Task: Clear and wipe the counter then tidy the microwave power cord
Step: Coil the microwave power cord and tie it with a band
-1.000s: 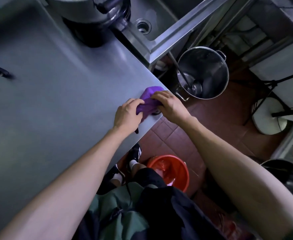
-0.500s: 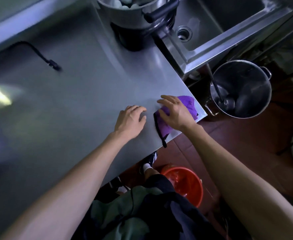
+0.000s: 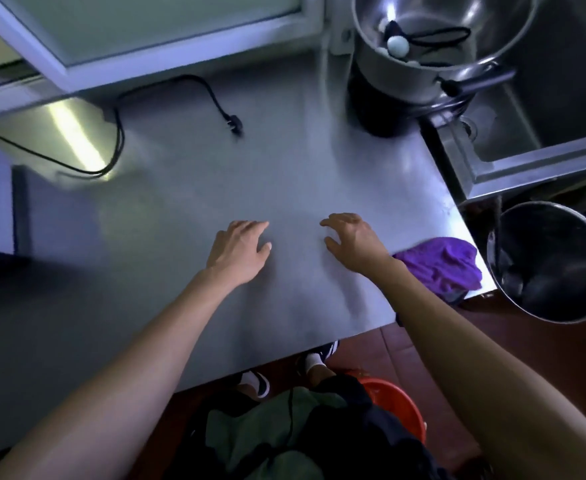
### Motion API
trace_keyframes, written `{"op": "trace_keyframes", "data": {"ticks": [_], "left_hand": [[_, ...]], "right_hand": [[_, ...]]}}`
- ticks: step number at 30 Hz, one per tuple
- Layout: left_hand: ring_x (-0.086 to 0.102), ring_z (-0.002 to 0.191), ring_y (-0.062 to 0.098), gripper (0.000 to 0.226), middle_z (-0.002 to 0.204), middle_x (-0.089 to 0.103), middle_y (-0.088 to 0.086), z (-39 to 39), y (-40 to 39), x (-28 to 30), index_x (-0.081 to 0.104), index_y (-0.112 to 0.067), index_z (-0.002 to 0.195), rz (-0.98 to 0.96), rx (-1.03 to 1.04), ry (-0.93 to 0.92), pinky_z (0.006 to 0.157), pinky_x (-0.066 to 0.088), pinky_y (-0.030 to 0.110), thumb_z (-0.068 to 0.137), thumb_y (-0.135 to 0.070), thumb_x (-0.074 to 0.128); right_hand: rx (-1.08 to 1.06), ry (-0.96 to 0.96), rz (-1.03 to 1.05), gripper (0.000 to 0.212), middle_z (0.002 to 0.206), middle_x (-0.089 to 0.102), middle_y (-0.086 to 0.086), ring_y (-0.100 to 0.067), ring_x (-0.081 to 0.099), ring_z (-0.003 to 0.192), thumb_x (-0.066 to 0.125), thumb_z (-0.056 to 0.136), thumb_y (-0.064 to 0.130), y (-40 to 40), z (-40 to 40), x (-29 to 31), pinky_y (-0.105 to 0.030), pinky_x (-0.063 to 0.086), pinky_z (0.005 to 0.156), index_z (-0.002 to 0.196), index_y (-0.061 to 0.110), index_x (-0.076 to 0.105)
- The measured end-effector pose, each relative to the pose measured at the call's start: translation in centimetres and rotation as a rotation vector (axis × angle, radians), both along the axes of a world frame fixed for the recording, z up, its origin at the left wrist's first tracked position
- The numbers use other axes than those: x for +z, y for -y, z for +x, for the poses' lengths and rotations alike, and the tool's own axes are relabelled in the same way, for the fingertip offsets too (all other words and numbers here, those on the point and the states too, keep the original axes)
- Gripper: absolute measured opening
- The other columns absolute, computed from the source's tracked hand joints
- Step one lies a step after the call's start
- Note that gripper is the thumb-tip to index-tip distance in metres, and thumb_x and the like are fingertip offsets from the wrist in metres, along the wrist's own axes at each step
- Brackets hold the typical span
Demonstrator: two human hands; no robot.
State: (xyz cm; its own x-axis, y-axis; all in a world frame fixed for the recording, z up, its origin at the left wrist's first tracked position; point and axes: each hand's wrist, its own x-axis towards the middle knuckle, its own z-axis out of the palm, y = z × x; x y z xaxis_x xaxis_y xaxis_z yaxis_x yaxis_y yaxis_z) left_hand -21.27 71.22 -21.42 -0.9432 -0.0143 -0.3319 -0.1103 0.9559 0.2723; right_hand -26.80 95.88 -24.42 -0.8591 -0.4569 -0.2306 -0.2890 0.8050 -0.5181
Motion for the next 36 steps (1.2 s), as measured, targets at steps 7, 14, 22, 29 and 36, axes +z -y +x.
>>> {"op": "trace_keyframes", "data": {"ticks": [7, 14, 22, 29, 36], "left_hand": [[0.042, 0.137, 0.024, 0.050, 0.148, 0.051, -0.001, 4.0, 9.8, 0.5, 0.047, -0.022, 0.145, 0.060, 0.151, -0.003, 0.109, 0.036, 0.044, 0.098, -0.038, 0.054], [0.046, 0.133, 0.027, 0.049, 0.146, 0.052, 0.001, 9.1, 20.5, -0.1, 0.048, -0.021, 0.144, 0.106, 0.258, -0.037, 0.108, 0.038, 0.044, 0.098, -0.038, 0.053], [0.048, 0.130, 0.031, 0.049, 0.144, 0.054, 0.004, 10.2, 28.2, -0.6, 0.047, -0.021, 0.144, 0.103, 0.293, -0.036, 0.105, 0.038, 0.044, 0.098, -0.036, 0.052], [0.050, 0.127, 0.032, 0.048, 0.141, 0.055, 0.007, 6.3, 30.4, -1.5, 0.048, -0.018, 0.143, 0.093, 0.280, -0.035, 0.103, 0.039, 0.045, 0.097, -0.034, 0.052], [0.050, 0.125, 0.033, 0.047, 0.139, 0.057, 0.007, -0.9, 32.9, -1.3, 0.049, -0.018, 0.141, 0.033, 0.307, -0.009, 0.101, 0.040, 0.049, 0.096, -0.032, 0.052]], "right_hand": [[0.100, 0.043, 0.044, 0.038, 0.135, 0.061, -0.003, -0.027, 0.053, 0.127, 0.058, 0.094, 0.023, 9.9, 1.7, 1.7, -0.045, 0.046, 0.103, 0.131, 0.015, 0.061], [0.116, 0.100, 0.058, 0.038, 0.140, 0.058, -0.002, -0.022, 0.051, 0.130, 0.058, 0.097, 0.026, 20.1, 4.5, 2.9, -0.037, 0.042, 0.108, 0.133, 0.017, 0.060], [0.156, 0.063, 0.077, 0.038, 0.139, 0.058, -0.005, -0.023, 0.052, 0.129, 0.059, 0.097, 0.024, 27.0, 5.0, 3.8, -0.036, 0.042, 0.106, 0.134, 0.013, 0.060], [0.189, 0.042, 0.039, 0.037, 0.139, 0.059, -0.008, -0.026, 0.052, 0.129, 0.059, 0.097, 0.020, 31.0, 1.7, 2.9, -0.036, 0.040, 0.107, 0.132, 0.011, 0.060], [0.181, 0.090, -0.079, 0.036, 0.134, 0.062, -0.011, -0.030, 0.055, 0.125, 0.060, 0.094, 0.015, 35.7, -4.2, 1.3, -0.037, 0.043, 0.104, 0.128, 0.007, 0.063]]}}
